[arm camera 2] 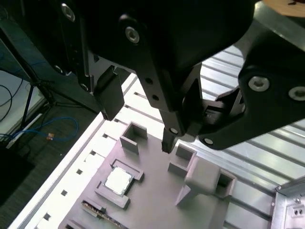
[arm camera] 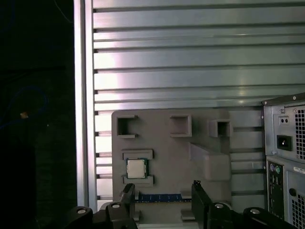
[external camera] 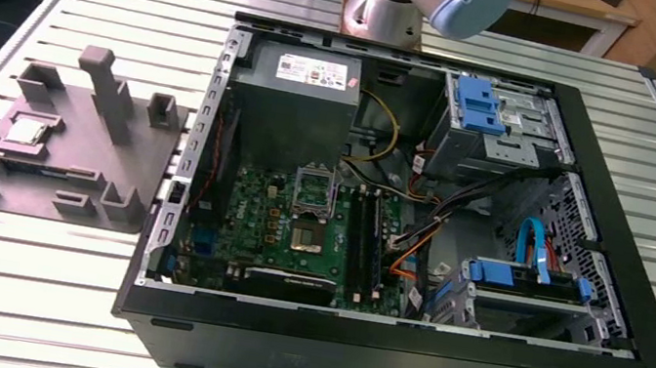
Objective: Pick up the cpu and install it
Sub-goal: 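Pick up the cpu and move it towards the insertion slot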
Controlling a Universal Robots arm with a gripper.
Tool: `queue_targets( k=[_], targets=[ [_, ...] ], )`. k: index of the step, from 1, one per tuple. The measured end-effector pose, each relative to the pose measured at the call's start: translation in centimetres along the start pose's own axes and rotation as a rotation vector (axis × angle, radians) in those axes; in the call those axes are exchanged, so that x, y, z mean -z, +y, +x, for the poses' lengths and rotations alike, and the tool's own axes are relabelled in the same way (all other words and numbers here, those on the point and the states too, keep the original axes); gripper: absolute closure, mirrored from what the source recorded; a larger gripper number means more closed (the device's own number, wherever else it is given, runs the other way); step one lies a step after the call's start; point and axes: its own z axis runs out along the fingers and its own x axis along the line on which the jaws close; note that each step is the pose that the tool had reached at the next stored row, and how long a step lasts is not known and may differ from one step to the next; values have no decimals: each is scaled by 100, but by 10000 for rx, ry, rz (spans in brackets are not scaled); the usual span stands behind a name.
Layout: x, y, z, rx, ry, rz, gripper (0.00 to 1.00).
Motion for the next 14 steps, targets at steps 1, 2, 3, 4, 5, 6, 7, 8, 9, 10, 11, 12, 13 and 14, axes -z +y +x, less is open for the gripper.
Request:
queue_targets(
  k=[1, 2, 3, 4, 5, 6, 7, 8, 9, 10, 11, 12, 13, 14],
  targets=[
    [-3, 1, 14, 0, 0, 0, 41],
    [-6, 1, 25, 0, 0, 0, 41],
    [-9, 2, 36, 0, 0, 0, 41],
    [-11, 2, 46, 0, 0, 0, 41],
    [-13, 2, 47, 0, 0, 0, 41],
    [-14, 1, 47, 2, 1, 1, 41],
    [-16, 1, 52, 0, -1, 0, 41],
    [-16, 1, 57, 1, 0, 0, 41],
    [-16, 1, 57, 0, 0, 0, 41],
    [-16, 1, 57, 1, -1, 0, 41],
    [-17, 1, 60, 0, -1, -1, 41],
    [-18, 1, 64, -1, -1, -1, 41],
    [-18, 1, 68, 0, 0, 0, 41],
    [-20, 1, 74, -1, -1, 0, 41]
  ],
)
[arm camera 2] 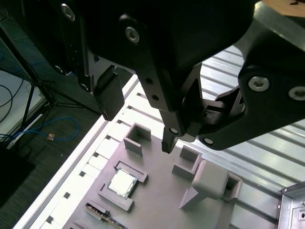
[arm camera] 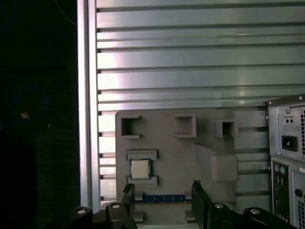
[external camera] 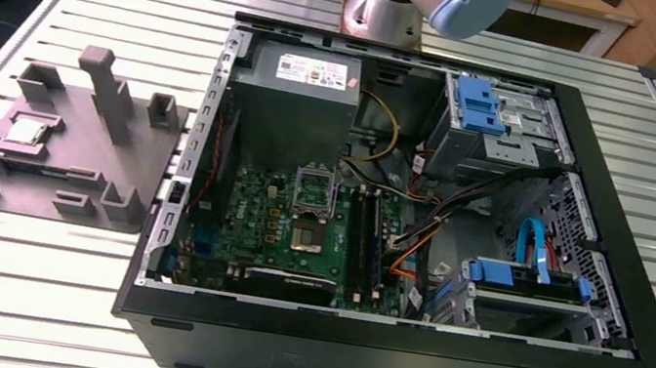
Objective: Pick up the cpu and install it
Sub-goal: 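Pick up the cpu and move it towards the insertion slot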
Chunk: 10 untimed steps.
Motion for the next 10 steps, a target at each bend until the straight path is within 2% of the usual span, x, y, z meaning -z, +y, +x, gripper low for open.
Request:
queue_targets(
  k=[10],
  targets=[
    [-5, -3, 43, 1, 1, 1, 41]
  ],
)
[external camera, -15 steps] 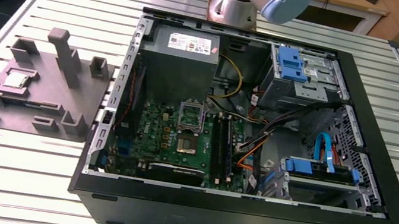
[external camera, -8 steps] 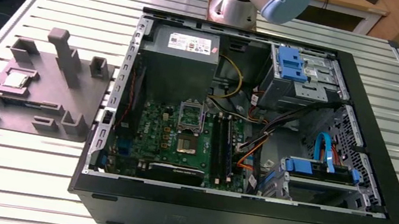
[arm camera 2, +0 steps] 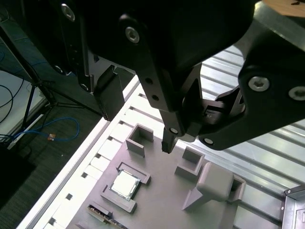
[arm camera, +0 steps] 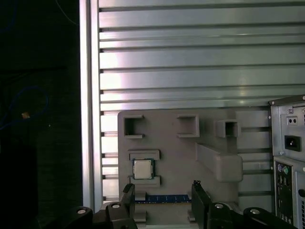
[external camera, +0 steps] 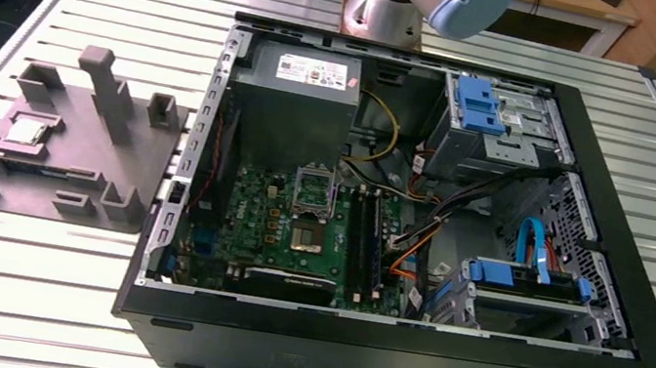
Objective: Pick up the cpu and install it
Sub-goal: 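Pick up the cpu and move it towards the insertion slot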
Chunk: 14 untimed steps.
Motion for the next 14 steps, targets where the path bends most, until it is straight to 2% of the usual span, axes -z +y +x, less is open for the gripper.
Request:
queue_targets(
  k=[14],
  targets=[
    [-1, 0, 1, 0, 0, 0, 41]
  ],
)
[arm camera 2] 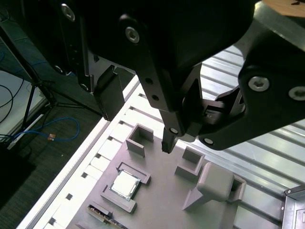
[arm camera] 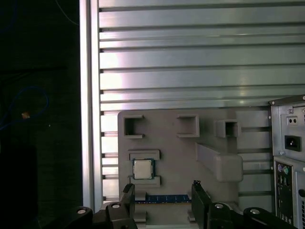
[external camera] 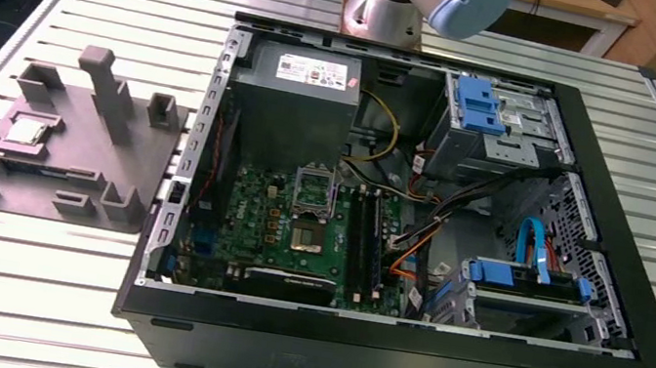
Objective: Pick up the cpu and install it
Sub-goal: 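Pick up the cpu and move it towards the insertion slot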
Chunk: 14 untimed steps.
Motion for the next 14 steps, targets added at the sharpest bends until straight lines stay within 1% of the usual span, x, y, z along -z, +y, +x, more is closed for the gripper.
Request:
queue_targets(
  k=[7, 14],
  targets=[
    [-21, -1, 0, 0, 0, -1, 41],
    [-77, -3, 0, 0, 5, 0, 41]
  ],
)
